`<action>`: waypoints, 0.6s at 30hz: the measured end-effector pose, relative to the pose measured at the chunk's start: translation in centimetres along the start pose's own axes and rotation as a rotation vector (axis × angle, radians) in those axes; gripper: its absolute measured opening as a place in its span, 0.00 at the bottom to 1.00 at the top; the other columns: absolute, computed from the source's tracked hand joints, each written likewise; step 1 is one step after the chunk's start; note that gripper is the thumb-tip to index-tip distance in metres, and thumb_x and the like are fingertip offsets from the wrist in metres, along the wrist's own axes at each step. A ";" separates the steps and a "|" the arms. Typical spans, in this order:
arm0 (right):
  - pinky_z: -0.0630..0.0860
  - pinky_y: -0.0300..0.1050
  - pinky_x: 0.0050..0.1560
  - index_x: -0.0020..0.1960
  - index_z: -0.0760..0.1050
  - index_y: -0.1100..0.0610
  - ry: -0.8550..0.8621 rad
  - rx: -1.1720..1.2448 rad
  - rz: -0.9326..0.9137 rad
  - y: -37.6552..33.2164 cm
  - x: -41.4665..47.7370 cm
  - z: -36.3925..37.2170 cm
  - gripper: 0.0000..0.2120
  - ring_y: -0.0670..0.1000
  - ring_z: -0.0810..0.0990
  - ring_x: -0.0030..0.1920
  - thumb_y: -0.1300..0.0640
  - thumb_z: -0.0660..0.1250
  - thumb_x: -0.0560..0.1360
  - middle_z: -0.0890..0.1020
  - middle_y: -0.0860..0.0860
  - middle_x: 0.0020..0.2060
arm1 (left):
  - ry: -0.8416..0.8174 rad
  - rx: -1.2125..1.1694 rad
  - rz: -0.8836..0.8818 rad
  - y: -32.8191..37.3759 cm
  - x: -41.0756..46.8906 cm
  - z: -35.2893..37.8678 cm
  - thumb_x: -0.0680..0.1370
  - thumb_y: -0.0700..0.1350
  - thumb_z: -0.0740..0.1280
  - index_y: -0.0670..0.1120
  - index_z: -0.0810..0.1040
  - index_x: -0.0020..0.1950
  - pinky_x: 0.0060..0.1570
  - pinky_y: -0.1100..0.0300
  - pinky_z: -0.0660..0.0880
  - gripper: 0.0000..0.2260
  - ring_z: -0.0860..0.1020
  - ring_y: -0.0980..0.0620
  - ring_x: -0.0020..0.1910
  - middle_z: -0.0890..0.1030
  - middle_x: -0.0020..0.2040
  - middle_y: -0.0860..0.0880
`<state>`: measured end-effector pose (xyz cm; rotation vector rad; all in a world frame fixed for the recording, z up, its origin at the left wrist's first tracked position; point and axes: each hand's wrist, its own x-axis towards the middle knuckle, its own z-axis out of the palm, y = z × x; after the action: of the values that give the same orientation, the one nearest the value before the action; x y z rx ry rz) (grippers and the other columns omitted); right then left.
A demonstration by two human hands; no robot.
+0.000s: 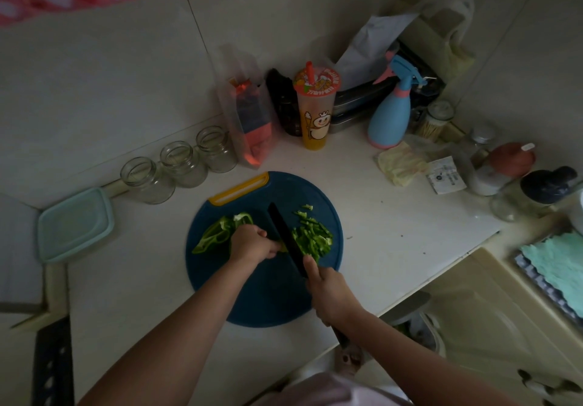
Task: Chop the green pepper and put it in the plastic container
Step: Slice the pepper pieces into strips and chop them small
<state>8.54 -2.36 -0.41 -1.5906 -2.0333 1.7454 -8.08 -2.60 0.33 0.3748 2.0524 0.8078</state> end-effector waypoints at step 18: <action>0.66 0.39 0.21 0.34 0.66 0.58 -0.058 0.121 0.077 -1.2 -0.9 -0.1 0.27 0.48 0.69 0.19 0.38 0.48 0.80 0.71 0.54 0.26 | -0.024 -0.027 -0.018 0.0 0.2 0.2 0.68 0.28 0.72 0.39 0.73 0.43 0.51 0.53 0.78 0.11 0.77 0.50 0.42 0.71 0.41 0.46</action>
<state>8.26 -2.74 1.02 -1.6210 -1.8730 1.9223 -8.02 -2.43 0.16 0.3493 2.0174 0.8160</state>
